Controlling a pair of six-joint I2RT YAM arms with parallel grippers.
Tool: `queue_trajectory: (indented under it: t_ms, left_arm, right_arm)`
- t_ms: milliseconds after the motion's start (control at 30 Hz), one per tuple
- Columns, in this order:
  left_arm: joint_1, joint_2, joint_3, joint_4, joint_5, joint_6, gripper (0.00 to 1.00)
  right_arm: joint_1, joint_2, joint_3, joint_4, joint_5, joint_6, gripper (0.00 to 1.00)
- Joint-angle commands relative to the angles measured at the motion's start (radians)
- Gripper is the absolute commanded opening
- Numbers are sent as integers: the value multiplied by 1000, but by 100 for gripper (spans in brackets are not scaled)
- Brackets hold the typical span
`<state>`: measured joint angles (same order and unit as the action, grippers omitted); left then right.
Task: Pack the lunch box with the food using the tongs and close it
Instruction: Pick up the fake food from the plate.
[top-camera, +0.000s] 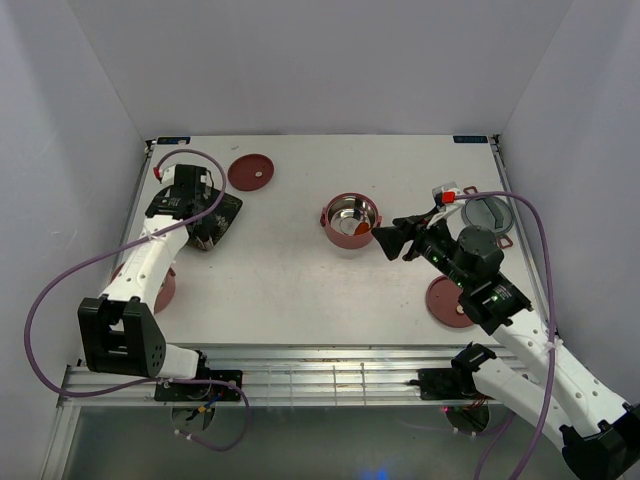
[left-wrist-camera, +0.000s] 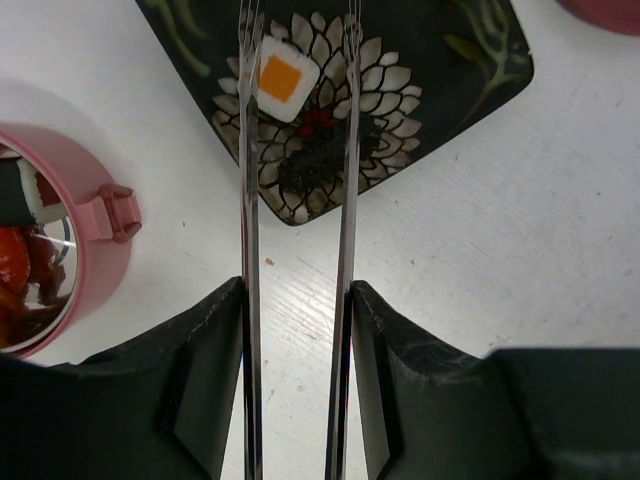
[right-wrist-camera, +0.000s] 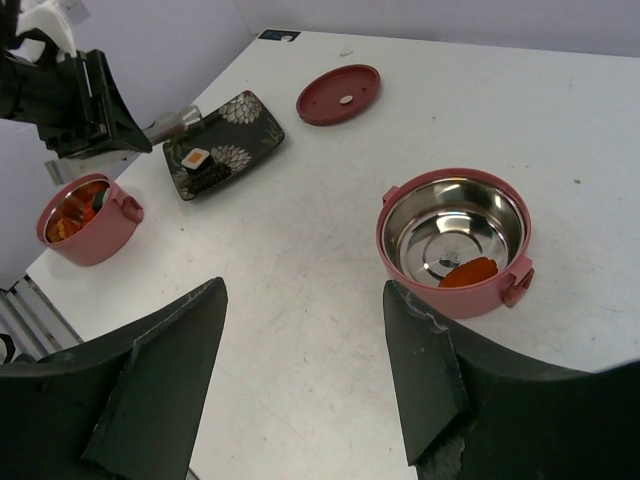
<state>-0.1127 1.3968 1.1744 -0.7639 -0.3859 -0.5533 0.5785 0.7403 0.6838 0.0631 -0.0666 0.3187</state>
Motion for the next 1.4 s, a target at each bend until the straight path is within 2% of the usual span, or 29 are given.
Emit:
queue_trajectory:
  t_ms: [0, 467, 700, 1367]
  left_arm:
    - [-1, -36, -15, -6, 21, -20, 55]
    - [8, -55, -68, -14, -7, 3, 60]
    - [31, -47, -93, 18, 22, 29, 63]
    - [56, 1, -99, 46, 90, 67, 62]
  right_arm:
    - [4, -30, -1, 53, -15, 8, 70]
    - [6, -41, 2, 49, -12, 8, 70]
    - [6, -47, 3, 46, -9, 6, 70]
    - [6, -62, 0, 40, 10, -1, 70]
